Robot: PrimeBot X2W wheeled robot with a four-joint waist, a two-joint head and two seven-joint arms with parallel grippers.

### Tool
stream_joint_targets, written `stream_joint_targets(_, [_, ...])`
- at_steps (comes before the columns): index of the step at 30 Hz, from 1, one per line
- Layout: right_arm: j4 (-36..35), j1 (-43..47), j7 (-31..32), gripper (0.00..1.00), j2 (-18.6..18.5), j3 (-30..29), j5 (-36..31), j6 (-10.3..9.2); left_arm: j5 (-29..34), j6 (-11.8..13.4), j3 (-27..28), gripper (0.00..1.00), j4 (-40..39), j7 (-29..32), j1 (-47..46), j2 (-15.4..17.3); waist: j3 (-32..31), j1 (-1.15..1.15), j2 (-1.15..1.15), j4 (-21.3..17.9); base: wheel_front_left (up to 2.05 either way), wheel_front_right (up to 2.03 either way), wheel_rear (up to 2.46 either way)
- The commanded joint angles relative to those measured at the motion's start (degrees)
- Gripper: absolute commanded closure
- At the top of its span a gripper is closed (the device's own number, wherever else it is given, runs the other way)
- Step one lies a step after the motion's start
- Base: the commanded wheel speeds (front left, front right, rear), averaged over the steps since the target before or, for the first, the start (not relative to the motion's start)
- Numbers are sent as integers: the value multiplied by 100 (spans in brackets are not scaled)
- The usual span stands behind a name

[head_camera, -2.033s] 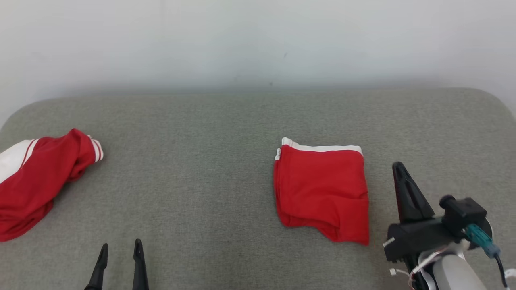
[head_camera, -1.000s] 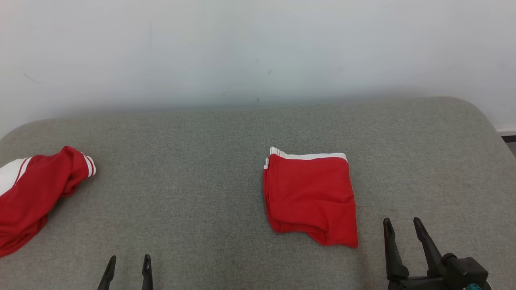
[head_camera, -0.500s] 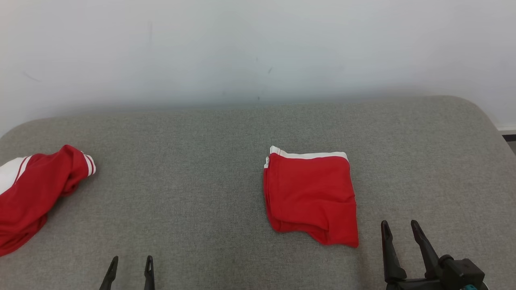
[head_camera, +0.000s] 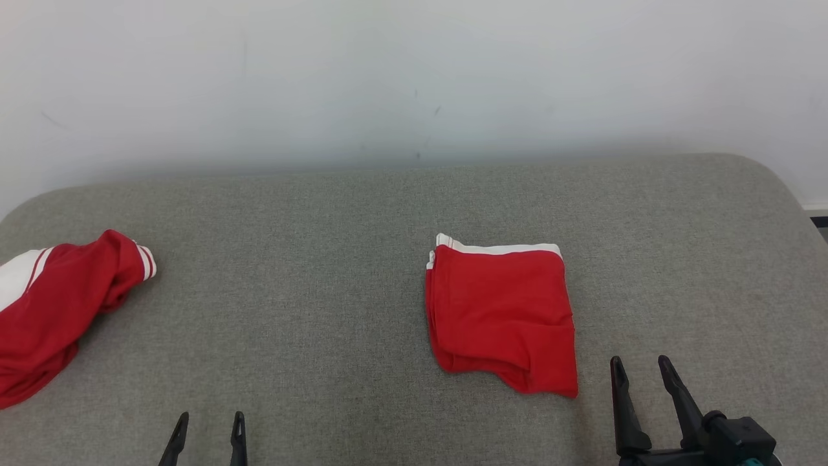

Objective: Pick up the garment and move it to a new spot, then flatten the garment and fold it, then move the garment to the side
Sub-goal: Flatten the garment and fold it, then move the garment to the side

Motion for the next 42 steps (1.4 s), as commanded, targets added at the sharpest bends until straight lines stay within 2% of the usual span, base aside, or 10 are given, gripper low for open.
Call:
stream_joint_targets(1, [12, 52, -14, 0, 18, 11, -29, -14, 63, 5, 15, 0, 3, -16, -22, -3, 2, 0, -1, 0, 0, 0, 0])
stream_joint_targets(29, [145, -87, -14, 0, 24, 59, -115, -14, 24, 4, 21, 0, 18, -16, 36, -4, -43, 0, -1, 77, 0, 0, 0])
stream_joint_targets(35, [699, -602, -13, 0, -152, 147, -218, -14, 20, -8, -51, 0, 37, -16, -17, -6, -2, 0, -1, 111, 0, 0, 0])
stream_joint_targets(42, [1864, -1664, -14, 0, -418, 374, -223, -14, -13, -37, -179, 0, 82, -16, -139, -6, 133, 0, -1, 287, 0, 0, 0])
